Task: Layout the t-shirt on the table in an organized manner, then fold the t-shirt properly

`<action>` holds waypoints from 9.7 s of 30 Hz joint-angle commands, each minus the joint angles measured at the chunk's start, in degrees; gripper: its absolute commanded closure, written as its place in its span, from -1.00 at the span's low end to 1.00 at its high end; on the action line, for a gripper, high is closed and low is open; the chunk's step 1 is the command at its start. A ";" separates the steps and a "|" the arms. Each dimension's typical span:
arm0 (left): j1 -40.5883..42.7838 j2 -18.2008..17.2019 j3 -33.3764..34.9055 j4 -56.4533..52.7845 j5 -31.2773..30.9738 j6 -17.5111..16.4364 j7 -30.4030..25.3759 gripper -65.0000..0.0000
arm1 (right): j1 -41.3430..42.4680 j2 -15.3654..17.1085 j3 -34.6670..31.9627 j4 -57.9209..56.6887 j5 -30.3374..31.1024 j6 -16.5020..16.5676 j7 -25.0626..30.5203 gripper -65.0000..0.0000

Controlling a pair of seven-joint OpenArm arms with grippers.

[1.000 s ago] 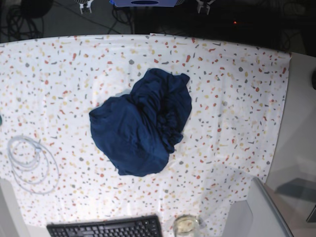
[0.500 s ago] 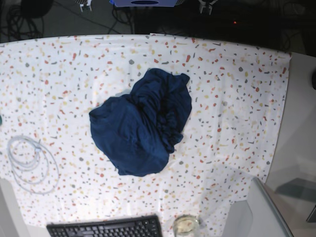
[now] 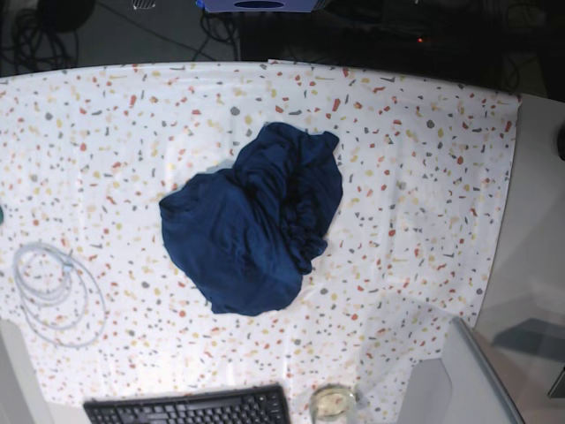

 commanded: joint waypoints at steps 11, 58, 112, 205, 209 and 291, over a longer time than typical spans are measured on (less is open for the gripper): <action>10.95 -4.06 -0.21 37.36 -7.84 0.17 10.11 1.00 | -7.29 -0.16 7.68 28.60 -0.06 -0.16 -9.45 1.00; -9.54 15.10 -16.12 43.25 -16.01 0.17 27.26 0.82 | 41.24 6.61 -26.16 17.35 -0.23 15.66 -10.15 -0.50; -10.33 14.13 -14.36 43.34 -16.10 0.17 27.43 -0.02 | 52.84 13.03 -0.49 14.80 0.21 17.68 -15.16 -0.65; -22.99 -0.20 9.72 36.66 -16.01 9.04 27.61 -0.29 | 38.69 15.75 31.68 -0.41 -16.58 29.64 -16.13 0.98; -21.32 -0.02 9.72 39.56 -16.01 9.04 27.61 -0.29 | 38.51 15.31 33.53 2.49 -14.12 29.81 -16.13 0.78; -44.17 12.02 22.91 16.62 -15.75 9.04 27.61 -0.16 | 55.74 11.45 21.66 -4.19 -9.64 39.79 -19.38 0.31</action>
